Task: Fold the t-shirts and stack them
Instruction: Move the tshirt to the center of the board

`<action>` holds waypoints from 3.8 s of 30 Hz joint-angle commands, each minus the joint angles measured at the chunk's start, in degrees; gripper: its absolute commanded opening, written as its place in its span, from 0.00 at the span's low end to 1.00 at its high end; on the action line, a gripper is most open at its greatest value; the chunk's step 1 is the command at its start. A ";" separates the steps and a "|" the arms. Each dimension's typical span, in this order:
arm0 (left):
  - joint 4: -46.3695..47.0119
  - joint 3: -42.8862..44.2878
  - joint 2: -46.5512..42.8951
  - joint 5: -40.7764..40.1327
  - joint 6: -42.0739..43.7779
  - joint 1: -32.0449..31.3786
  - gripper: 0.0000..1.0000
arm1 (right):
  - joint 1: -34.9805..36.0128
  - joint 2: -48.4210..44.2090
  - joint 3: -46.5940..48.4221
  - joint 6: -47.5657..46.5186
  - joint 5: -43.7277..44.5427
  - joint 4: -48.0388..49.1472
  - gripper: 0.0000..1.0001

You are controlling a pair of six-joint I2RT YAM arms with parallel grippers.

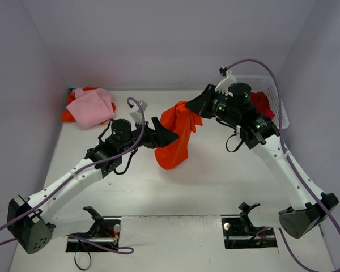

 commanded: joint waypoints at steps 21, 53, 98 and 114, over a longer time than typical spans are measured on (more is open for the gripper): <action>3.31 1.65 3.26 -10.75 9.76 -0.24 0.76 | -0.17 -1.05 0.38 3.08 -4.83 9.21 0.00; -1.48 -0.21 -1.72 -25.32 14.94 -0.15 0.00 | -0.25 -10.01 -10.52 -1.04 -2.55 1.92 0.00; -1.59 1.03 6.35 -18.74 5.45 -7.09 0.49 | 15.12 -29.88 -52.09 12.05 8.00 2.78 0.91; -0.53 -0.38 7.15 -22.34 4.04 -11.57 0.49 | 29.01 -12.93 -58.95 21.01 22.22 21.86 0.83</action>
